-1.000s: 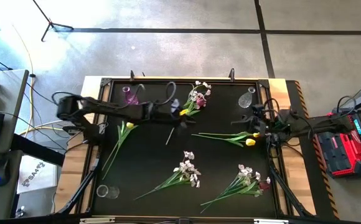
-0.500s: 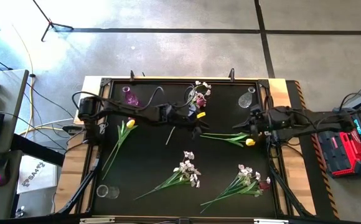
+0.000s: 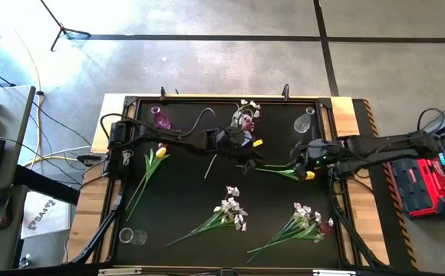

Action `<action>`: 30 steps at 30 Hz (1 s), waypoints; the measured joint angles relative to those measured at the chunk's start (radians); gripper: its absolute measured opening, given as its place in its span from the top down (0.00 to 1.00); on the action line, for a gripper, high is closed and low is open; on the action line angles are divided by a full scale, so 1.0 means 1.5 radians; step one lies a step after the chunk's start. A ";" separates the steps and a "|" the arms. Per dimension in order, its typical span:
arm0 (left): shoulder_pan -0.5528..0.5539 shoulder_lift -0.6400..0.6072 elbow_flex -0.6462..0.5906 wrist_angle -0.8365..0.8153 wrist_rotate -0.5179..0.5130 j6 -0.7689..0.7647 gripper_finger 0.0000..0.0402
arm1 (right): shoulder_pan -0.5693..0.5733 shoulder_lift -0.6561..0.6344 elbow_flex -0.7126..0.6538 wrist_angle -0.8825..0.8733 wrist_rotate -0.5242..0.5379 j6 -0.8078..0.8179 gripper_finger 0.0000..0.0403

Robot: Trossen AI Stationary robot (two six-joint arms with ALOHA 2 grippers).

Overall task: Sort flowers into vase by color
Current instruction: Put the top yellow tulip into the top transparent flower vase

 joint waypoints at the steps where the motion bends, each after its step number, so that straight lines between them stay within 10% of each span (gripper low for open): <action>1: 0.000 0.007 0.007 -0.001 0.010 0.001 0.65 | 0.000 0.010 0.000 -0.023 0.004 -0.001 1.00; 9: 0.004 0.020 0.038 -0.097 0.060 0.031 0.65 | 0.000 0.127 0.000 -0.108 0.018 -0.047 0.97; 20: 0.024 0.016 0.038 -0.228 0.055 0.032 0.65 | -0.068 0.297 0.000 -0.082 0.073 -0.107 0.69; 30: 0.033 0.016 0.038 -0.247 0.053 0.079 0.65 | -0.109 0.344 -0.001 -0.032 0.049 -0.200 0.70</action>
